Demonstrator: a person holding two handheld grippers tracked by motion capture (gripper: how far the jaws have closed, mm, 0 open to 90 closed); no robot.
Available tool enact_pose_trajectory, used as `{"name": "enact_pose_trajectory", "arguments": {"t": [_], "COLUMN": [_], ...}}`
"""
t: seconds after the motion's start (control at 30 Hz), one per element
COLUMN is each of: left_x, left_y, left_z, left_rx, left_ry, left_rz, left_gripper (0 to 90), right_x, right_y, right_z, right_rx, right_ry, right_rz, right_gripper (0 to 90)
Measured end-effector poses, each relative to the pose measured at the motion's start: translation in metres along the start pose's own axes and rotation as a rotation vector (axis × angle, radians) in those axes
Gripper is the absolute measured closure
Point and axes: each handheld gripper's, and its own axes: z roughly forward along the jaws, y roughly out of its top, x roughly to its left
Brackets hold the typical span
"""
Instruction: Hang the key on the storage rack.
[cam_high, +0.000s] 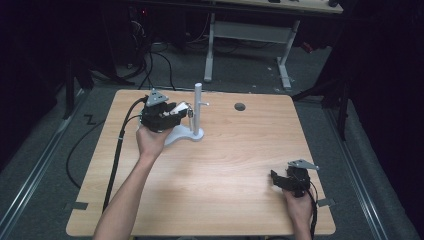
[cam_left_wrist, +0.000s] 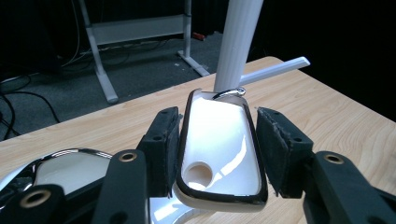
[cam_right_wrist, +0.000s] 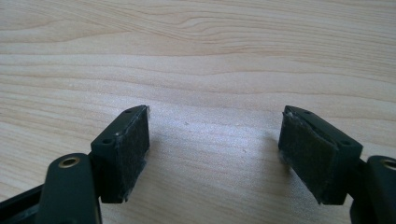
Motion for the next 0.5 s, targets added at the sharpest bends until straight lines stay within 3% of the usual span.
{"name": "enact_pose_trajectory", "arguments": {"t": [0.37, 0.5], "left_x": [-0.009, -0.012], "left_y": [-0.004, -0.010], "left_z": [0.002, 0.001], "left_rx": [0.014, 0.018], "left_ry": [-0.009, -0.017], "left_rz": [0.026, 0.018], "left_gripper": [50.8, 50.8], "right_x": [0.000, 0.000], "right_y": [0.000, 0.000], "right_z": [0.000, 0.000], "right_rx": [0.000, 0.000], "right_ry": [0.000, -0.001], "right_rz": [-0.002, -0.002], "right_gripper": [24.7, 24.6]}}
